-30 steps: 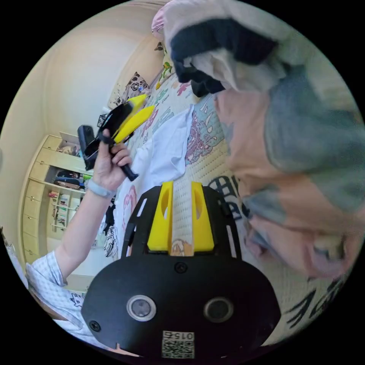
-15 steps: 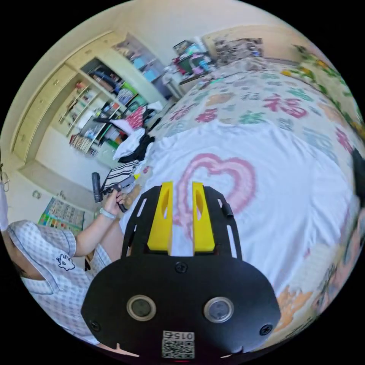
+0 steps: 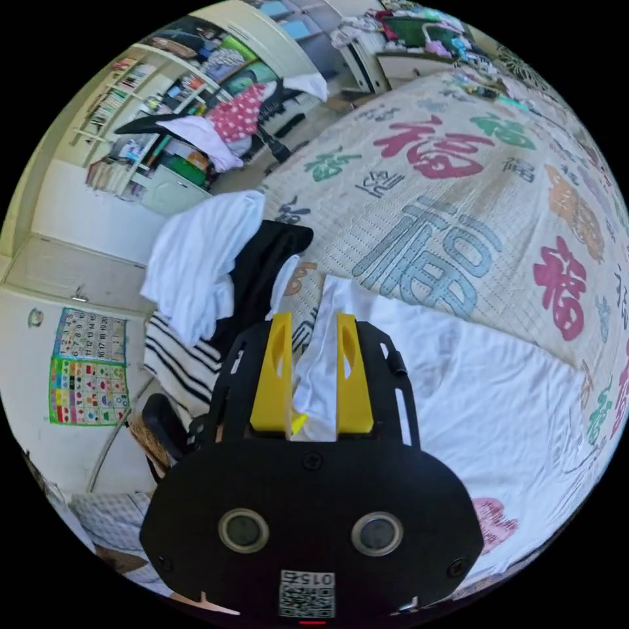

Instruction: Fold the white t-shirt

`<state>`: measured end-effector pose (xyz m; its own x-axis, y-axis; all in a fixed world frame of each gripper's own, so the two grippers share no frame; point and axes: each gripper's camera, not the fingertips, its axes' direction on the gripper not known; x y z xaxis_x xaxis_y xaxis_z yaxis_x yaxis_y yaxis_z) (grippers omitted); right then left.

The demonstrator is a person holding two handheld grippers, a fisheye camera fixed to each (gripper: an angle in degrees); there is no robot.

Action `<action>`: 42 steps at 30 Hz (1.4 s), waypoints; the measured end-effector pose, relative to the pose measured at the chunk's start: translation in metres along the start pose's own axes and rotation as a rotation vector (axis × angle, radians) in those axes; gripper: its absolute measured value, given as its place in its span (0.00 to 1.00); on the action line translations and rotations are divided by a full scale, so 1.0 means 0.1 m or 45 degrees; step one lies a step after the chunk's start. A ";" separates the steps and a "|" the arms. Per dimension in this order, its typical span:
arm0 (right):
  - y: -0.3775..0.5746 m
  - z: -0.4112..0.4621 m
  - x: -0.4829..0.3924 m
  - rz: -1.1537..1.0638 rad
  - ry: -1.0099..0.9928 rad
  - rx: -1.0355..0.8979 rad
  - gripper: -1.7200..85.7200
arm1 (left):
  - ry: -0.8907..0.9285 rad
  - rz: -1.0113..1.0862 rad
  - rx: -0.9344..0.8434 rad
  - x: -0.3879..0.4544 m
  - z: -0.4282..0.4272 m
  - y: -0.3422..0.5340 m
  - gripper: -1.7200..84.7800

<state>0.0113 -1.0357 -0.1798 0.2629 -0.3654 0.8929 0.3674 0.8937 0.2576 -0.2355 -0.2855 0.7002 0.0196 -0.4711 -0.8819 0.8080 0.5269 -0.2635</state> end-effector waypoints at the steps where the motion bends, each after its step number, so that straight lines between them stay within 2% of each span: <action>1: -0.14 0.19 -0.10 0.002 0.058 -0.055 0.14 | 0.014 -0.004 -0.011 -0.03 -0.05 -0.02 0.06; 5: -0.38 0.61 -0.49 -0.051 0.369 -0.176 0.07 | 0.025 0.007 -0.013 -0.03 -0.24 -0.03 0.03; 11: -0.49 0.75 -0.94 -0.070 0.421 -0.133 0.04 | 0.023 -0.070 0.109 -0.07 -0.72 0.03 0.01; 16: -0.40 0.87 -1.24 -0.108 0.494 -0.167 0.07 | 0.015 -0.138 0.087 -0.10 -0.90 0.17 0.01; 21: -0.04 0.43 -1.54 -0.101 0.518 -0.091 0.09 | -0.017 -0.089 0.100 0.13 -1.07 0.35 0.01; 24: 0.57 -0.15 -1.75 -0.141 0.396 0.051 0.09 | 0.039 0.001 0.102 0.37 -1.21 0.54 0.01; 26: 1.34 -0.60 -1.95 -0.216 0.338 0.150 0.08 | 0.070 0.128 0.121 0.61 -1.35 0.72 0.01; 27: 1.58 -0.70 -2.02 -0.240 0.346 0.176 0.08 | 0.087 0.194 0.165 0.76 -1.48 0.87 0.01; 29: 2.62 -1.04 -2.29 -0.282 0.435 0.315 0.07 | 0.099 0.244 0.272 0.96 -1.67 1.12 0.01; 31: 3.47 -1.28 -2.47 -0.241 0.496 0.470 0.05 | 0.038 0.336 0.388 1.26 -1.88 1.47 0.01; 33: 4.31 -1.48 -2.67 -0.170 0.598 0.625 0.04 | -0.069 0.419 0.462 1.57 -2.06 1.75 0.01; 35: 5.39 -1.68 -3.01 -0.111 0.811 0.859 0.02 | -0.188 0.537 0.567 1.96 -2.27 2.05 0.01; 36: 5.63 -1.71 -3.10 -0.093 0.884 0.919 0.02 | -0.251 0.602 0.609 2.25 -2.40 2.25 0.01; 38: 6.46 -1.82 -3.44 -0.018 1.207 1.145 0.02 | -0.306 0.681 0.606 2.68 -2.59 2.58 0.01; 41: 7.22 -1.92 -3.80 -0.035 1.513 1.396 0.01 | -0.328 0.831 0.723 3.35 -2.91 3.23 0.01; 42: 7.33 -1.94 -3.85 -0.043 1.532 1.407 0.02 | -0.339 0.867 0.798 3.58 -3.00 3.50 0.02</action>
<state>0.3526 -0.2909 -0.4067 0.9671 0.1052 0.2317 -0.2544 0.4295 0.8665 -0.1225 -0.0571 0.1749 0.6711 -0.3899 -0.6306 0.7404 0.3090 0.5969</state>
